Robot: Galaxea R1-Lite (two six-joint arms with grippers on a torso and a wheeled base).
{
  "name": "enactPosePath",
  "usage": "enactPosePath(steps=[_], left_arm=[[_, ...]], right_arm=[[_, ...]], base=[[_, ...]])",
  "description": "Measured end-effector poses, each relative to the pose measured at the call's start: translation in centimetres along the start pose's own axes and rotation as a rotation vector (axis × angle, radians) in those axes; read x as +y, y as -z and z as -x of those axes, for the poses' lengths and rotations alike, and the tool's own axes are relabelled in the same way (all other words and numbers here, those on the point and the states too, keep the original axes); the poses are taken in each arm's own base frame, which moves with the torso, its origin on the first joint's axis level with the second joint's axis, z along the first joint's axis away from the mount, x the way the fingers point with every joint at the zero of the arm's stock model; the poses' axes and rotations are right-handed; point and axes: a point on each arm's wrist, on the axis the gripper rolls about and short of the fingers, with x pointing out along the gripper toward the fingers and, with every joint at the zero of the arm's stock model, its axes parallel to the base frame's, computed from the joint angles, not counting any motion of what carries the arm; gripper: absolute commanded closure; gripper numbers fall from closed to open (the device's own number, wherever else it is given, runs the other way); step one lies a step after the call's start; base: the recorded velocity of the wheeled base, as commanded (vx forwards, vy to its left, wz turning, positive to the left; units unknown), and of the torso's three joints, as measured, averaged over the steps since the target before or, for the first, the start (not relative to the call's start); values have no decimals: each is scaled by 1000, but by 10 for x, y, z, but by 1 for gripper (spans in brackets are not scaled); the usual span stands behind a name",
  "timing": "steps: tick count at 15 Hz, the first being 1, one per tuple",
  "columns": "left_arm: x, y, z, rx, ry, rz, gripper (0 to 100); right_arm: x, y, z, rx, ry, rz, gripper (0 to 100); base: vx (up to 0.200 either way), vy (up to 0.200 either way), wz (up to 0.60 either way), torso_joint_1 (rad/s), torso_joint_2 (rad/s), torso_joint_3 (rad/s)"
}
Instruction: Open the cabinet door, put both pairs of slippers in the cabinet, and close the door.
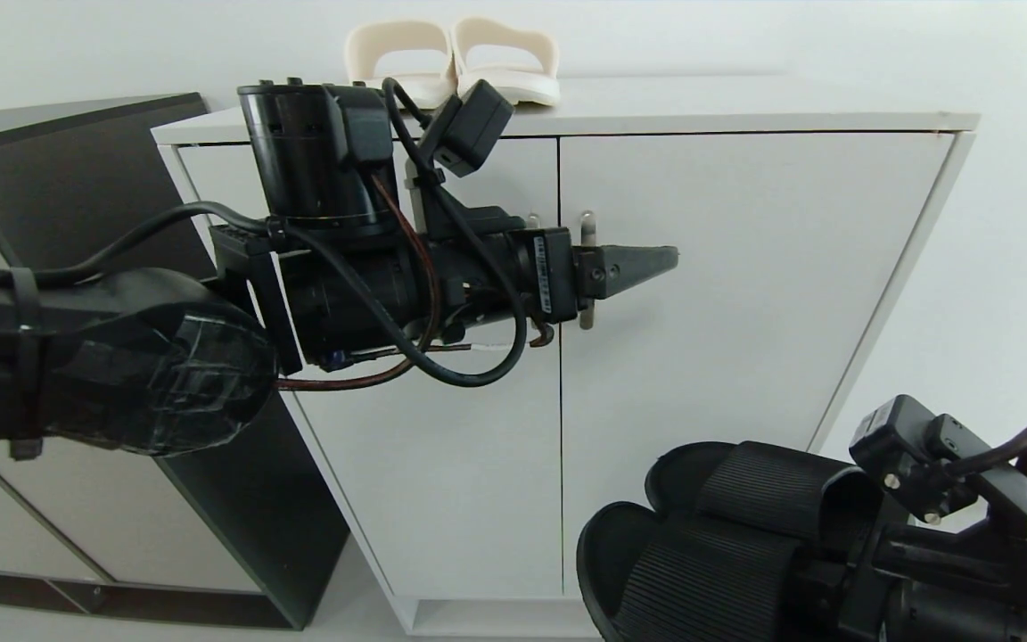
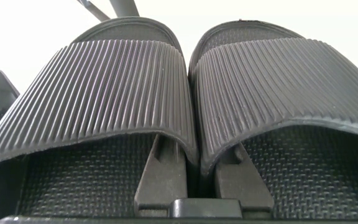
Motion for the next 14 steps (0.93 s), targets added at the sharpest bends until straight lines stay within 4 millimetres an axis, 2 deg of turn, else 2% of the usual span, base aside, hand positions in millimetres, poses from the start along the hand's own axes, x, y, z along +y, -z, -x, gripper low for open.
enactPosePath(steps=[2,3,8,12,14], left_arm=[[2,2,-5,6,1,2,0],[3,3,-7,8,2,2,100],[1,6,-7,19,0,8,100],[-31,11,11,38,71,7,100],[-45,11,21,35,86,3,100]], right_arm=[[0,0,0,1,-1,0,100],[0,0,0,2,-2,0,100],[1,4,1,15,-30,7,100],[4,12,13,17,-183,81,100],[4,15,20,7,-206,90,100]], base=[[0,0,0,0,0,0],[0,0,0,0,0,0],[0,0,0,0,0,0],[0,0,0,0,0,0],[0,0,0,0,0,0]])
